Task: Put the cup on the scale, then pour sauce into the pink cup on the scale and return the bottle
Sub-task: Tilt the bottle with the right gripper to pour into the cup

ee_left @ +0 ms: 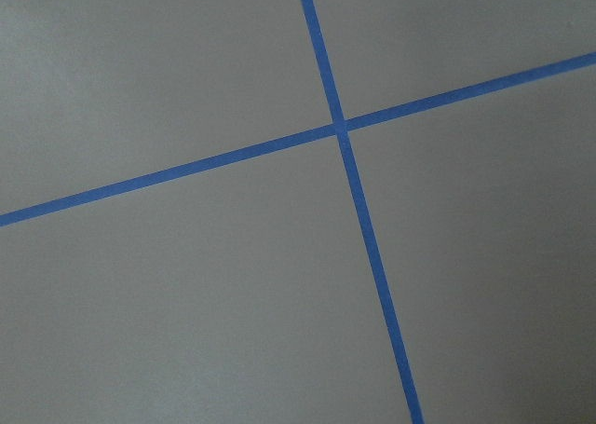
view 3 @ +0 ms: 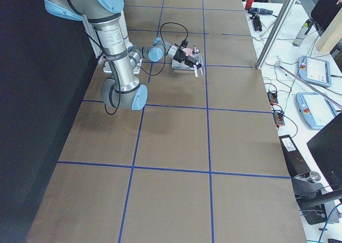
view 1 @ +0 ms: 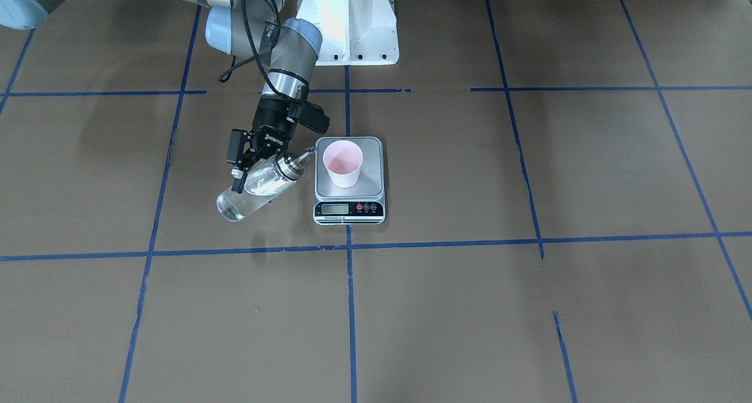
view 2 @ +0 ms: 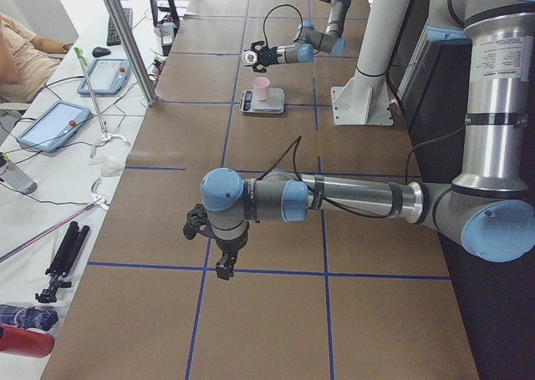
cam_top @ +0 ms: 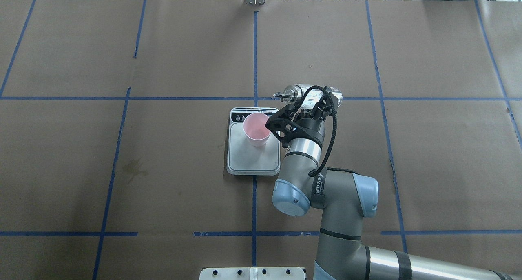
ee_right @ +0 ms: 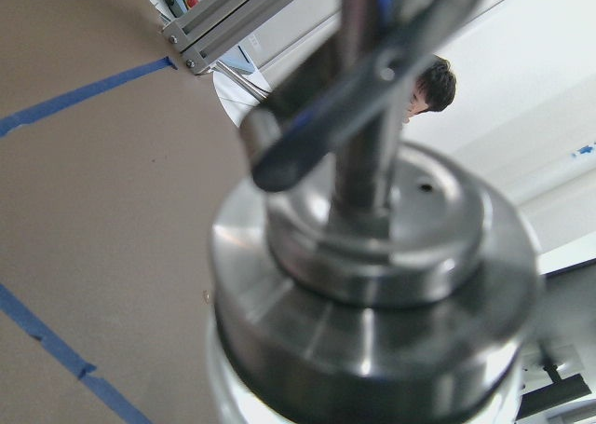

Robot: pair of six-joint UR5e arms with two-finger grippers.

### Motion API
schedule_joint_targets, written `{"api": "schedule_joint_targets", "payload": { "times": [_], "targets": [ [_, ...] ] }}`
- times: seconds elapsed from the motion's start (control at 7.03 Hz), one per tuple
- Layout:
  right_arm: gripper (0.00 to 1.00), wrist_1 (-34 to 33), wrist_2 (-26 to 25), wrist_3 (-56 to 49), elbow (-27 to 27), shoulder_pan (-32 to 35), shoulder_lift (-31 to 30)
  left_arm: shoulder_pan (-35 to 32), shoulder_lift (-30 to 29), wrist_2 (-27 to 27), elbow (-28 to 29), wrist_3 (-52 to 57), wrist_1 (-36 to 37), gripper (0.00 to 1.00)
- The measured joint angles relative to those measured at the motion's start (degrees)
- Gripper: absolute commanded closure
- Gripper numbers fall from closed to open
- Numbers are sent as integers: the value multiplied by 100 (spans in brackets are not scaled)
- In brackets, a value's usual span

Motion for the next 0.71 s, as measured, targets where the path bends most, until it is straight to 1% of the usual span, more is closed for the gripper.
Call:
{"api": "schedule_joint_targets", "payload": {
  "times": [0.43,0.71],
  "targets": [
    [100,-409,-682,-578,-119,-147,-8,0,7,0,0,0,3,0],
    [100,-506,-965,-900,-122,-168,-70,0,8,0,2,0,3,0]
  ]
}}
